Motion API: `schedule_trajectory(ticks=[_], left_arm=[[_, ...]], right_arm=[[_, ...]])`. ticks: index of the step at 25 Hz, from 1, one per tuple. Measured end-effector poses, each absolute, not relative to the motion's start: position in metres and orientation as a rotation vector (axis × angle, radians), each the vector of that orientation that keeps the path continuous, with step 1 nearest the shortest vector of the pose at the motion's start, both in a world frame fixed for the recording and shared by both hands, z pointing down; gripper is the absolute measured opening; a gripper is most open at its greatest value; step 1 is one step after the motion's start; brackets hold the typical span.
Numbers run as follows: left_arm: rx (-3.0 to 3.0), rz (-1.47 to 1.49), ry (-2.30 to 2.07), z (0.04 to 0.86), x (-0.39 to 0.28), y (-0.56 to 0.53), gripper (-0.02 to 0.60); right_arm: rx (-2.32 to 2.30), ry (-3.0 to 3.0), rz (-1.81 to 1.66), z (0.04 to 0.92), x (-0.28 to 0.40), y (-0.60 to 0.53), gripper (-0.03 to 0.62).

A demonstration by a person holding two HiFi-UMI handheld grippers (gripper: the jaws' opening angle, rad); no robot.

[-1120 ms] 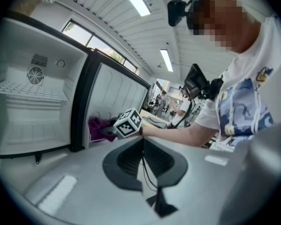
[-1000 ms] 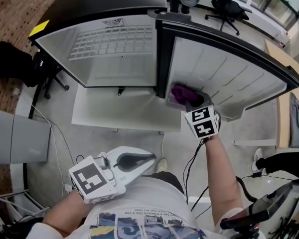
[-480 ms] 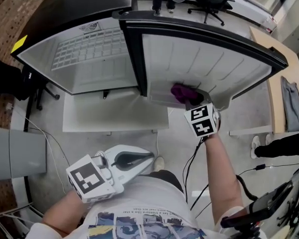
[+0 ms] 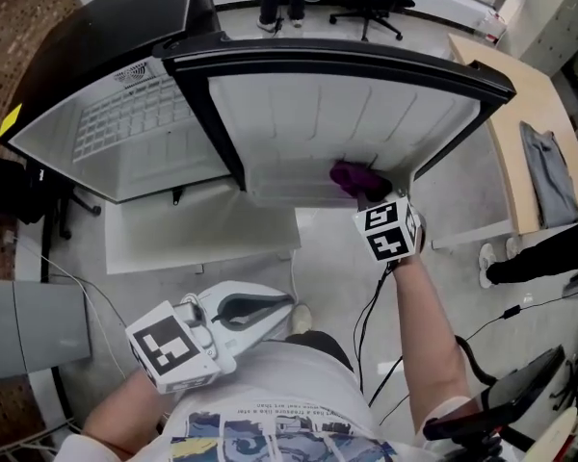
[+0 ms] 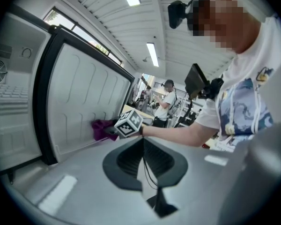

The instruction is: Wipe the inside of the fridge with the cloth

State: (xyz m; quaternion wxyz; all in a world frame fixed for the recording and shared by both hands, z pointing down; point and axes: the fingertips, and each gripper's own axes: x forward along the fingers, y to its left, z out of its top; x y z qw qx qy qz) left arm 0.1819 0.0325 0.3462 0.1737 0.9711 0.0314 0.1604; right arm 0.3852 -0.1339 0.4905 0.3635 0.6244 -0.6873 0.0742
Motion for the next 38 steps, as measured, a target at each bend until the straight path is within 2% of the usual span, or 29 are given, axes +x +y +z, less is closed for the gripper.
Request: schedule_trajectory(ticks=[26, 33, 38], left_arm=[[2.814, 0.502, 0.233, 0.349, 0.221, 0.064, 0.006], [2.819, 0.473, 0.205, 0.351, 0.205, 0.063, 0.006], [2.784, 0.469, 0.220, 0.339, 0.193, 0.068, 0.006]], right_arm=[[1.822, -1.737, 0.190, 0.448, 0.445, -0.085, 0.052], [1.913, -1.787, 0.158, 0.412, 0.440, -0.073, 0.052], [1.925, -1.894, 0.194, 0.395, 0.405, -0.066, 0.052]])
